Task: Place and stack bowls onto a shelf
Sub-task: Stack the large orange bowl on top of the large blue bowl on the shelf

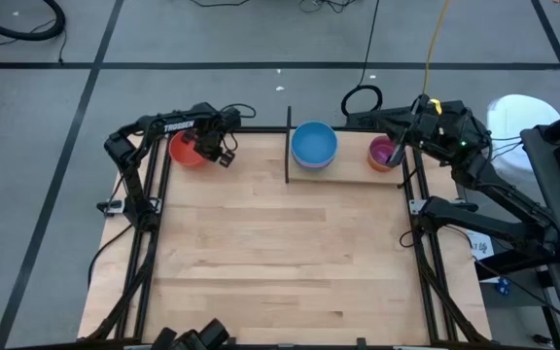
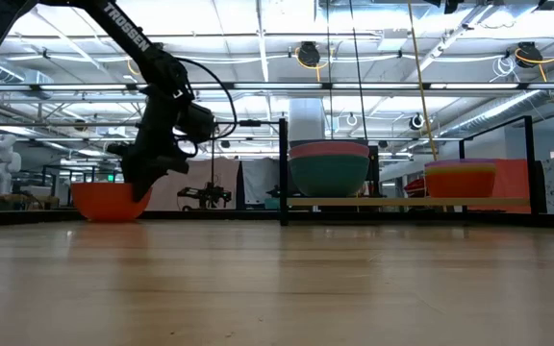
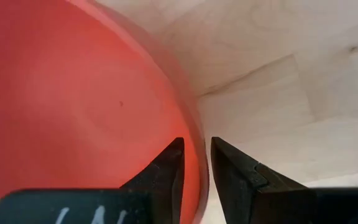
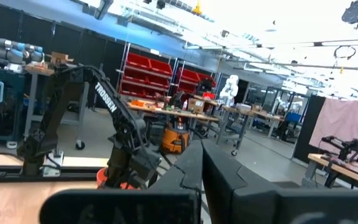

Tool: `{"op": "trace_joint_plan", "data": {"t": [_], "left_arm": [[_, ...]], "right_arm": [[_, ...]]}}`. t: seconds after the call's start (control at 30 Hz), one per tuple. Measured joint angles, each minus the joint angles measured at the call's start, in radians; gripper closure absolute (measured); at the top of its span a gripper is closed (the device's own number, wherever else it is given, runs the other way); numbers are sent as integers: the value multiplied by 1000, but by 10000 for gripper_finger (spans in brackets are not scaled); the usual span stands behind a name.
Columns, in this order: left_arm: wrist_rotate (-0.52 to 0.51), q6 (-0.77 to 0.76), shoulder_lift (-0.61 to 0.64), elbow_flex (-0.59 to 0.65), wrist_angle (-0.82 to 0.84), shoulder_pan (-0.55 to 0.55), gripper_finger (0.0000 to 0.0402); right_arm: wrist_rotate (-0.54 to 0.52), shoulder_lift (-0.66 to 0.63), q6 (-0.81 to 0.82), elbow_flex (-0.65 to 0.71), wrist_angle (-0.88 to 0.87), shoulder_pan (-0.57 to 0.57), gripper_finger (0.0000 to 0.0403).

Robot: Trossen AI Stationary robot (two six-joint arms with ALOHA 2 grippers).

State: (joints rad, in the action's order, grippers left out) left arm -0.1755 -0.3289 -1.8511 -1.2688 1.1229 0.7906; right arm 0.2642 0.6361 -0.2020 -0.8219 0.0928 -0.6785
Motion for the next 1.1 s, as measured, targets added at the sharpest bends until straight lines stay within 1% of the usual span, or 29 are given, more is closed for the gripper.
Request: {"op": "trace_joint_plan", "data": {"t": [0.07, 0.1, 0.2, 0.37, 0.47, 0.6, 0.77, 0.97, 1.1], "left_arm": [[-9, 40, 0, 7, -3, 0, 326], [-19, 50, 0, 9, -3, 0, 337], [-46, 55, 0, 10, -4, 0, 386], [-87, 88, 0, -28, 14, -5, 394], [-111, 109, 0, -99, 68, -23, 395], [-131, 160, 0, -264, 161, -58, 397], [-145, 306, 0, -542, 289, -161, 398], [-149, 399, 1, -862, 308, -319, 398], [-149, 448, 1, -989, 287, -435, 398]], "right_arm": [[0, 0, 0, 0, 10, 0, 403], [0, 0, 0, 0, 11, 0, 403], [0, 0, 7, 0, 10, 0, 403], [0, 0, 7, 0, 10, 0, 403], [0, -3, 7, 0, 9, 0, 403], [0, -14, 7, 0, 9, 0, 403], [-5, -42, 7, 0, 9, 0, 403], [-6, -67, 7, 0, 10, 0, 403], [-8, -66, 7, 0, 9, -1, 403]]}}
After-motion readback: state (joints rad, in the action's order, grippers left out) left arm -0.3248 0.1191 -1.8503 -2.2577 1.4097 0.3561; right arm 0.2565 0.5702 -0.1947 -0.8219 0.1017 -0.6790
